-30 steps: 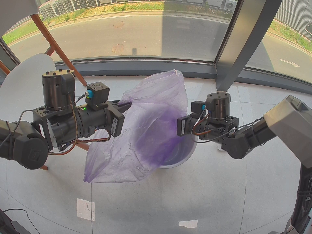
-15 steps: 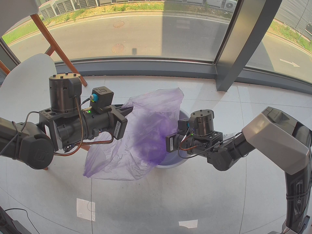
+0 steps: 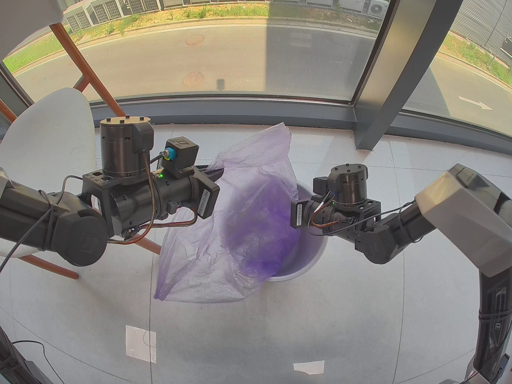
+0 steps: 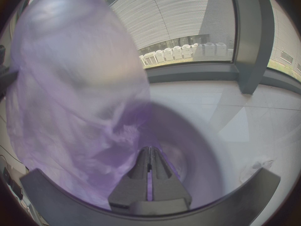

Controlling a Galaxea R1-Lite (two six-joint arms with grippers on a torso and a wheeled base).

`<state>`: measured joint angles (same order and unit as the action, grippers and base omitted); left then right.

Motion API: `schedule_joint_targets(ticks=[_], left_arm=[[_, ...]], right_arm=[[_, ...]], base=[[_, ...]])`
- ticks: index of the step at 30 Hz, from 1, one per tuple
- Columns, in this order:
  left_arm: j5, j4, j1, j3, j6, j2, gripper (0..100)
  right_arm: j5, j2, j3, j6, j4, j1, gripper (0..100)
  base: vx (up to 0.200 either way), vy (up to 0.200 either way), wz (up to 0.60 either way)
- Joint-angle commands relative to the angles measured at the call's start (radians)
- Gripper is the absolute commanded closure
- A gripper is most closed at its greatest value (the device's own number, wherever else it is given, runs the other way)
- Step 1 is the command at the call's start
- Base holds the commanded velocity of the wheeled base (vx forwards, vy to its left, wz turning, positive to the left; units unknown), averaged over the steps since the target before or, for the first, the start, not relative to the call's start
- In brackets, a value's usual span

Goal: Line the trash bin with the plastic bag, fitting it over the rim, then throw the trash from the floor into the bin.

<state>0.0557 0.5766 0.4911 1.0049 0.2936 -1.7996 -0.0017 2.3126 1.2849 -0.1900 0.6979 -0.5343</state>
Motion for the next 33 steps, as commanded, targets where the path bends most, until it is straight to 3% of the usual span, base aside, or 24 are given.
schedule_joint_targets(ticks=[1,11,14,18,20,25,33], left_arm=[[-0.004,-0.004,0.0,0.055,-0.002,-0.043,100],[-0.007,-0.029,0.0,0.078,-0.002,-0.034,100],[-0.016,-0.13,0.003,0.143,-0.002,-0.03,100],[-0.016,-0.251,0.004,0.225,0.002,-0.038,100],[-0.016,-0.279,0.011,0.242,0.001,-0.038,100],[-0.016,-0.514,0.029,0.389,-0.001,-0.046,100],[-0.02,-0.535,0.029,0.475,-0.007,-0.104,100]], right_arm=[[0.011,-0.203,-0.125,-0.016,-0.003,0.01,100],[0.04,-0.449,-0.412,-0.075,-0.005,-0.055,100],[0.043,-0.53,-0.665,-0.075,0.009,-0.107,100],[0.045,-0.561,-0.811,-0.072,0.011,-0.197,100],[0.045,-0.558,-0.819,-0.071,0.011,-0.21,100],[0.045,-0.436,-0.769,-0.068,0.012,-0.257,100],[0.028,-0.237,-0.585,-0.077,0.014,-0.359,100]], base=[[0.0,0.0,0.0],[0.0,0.0,0.0],[0.0,0.0,0.0],[0.0,0.0,0.0],[0.0,0.0,0.0],[0.0,0.0,0.0],[0.0,0.0,0.0]])
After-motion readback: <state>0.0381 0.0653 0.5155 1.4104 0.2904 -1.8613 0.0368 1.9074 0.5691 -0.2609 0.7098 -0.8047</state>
